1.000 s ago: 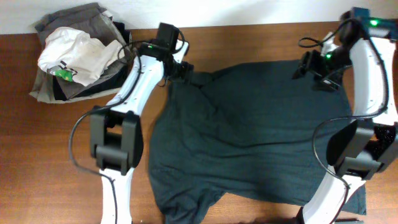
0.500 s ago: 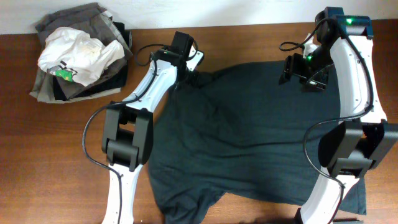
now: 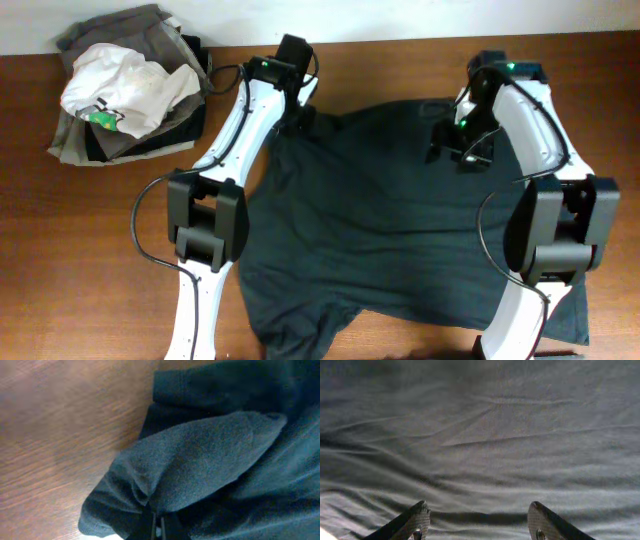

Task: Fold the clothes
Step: 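Grasp the shirt's top corners with both grippers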

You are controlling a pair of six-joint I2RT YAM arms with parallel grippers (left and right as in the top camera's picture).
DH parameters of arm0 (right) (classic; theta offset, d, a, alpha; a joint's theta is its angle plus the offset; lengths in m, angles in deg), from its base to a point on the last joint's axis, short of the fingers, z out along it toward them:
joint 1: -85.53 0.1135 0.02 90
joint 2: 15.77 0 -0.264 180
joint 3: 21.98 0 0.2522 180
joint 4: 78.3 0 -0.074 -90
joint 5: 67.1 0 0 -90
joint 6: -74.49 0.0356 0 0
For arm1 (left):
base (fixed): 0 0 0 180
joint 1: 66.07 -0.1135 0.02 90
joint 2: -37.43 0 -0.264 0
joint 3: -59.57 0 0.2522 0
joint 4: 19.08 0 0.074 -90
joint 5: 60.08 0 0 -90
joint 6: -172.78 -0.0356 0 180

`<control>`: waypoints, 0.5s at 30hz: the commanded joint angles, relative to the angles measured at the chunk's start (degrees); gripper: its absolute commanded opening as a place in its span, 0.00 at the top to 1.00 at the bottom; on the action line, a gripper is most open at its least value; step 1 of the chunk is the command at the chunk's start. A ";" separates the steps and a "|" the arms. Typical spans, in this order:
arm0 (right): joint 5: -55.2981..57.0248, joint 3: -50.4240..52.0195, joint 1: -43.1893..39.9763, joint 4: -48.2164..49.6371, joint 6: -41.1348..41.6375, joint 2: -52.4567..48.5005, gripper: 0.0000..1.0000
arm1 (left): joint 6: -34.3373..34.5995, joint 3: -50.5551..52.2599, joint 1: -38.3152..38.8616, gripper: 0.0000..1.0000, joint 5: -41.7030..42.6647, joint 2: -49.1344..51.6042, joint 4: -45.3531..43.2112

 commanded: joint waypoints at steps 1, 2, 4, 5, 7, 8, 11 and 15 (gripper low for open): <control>0.46 4.55 0.87 2.69 1.92 0.87 0.33 | 1.55 -2.14 -0.17 0.57 -0.92 0.20 0.26; 0.31 5.70 0.87 3.63 1.92 0.87 0.33 | 1.16 -2.12 -0.22 0.43 -0.92 0.20 0.00; 0.28 6.95 0.87 4.35 1.92 0.87 0.33 | 1.11 -2.12 -0.22 0.14 -0.92 0.20 -1.36; 0.28 7.21 0.87 4.42 1.92 0.87 0.33 | 0.94 -2.12 -0.22 0.13 -0.90 0.20 -1.88; 0.28 7.34 0.87 4.35 1.90 0.87 0.33 | 0.61 -2.12 -0.22 0.13 -0.61 0.24 -3.28; 0.28 7.34 0.87 4.35 1.92 0.87 0.33 | -0.31 -2.12 -0.22 0.13 0.39 0.48 -3.91; 0.26 7.34 0.87 4.35 1.92 0.87 0.33 | -3.76 -2.10 -0.15 0.13 4.96 1.95 -5.60; 0.26 7.34 0.87 4.15 1.90 0.87 0.33 | -6.69 -2.12 0.13 0.14 3.45 5.75 -7.10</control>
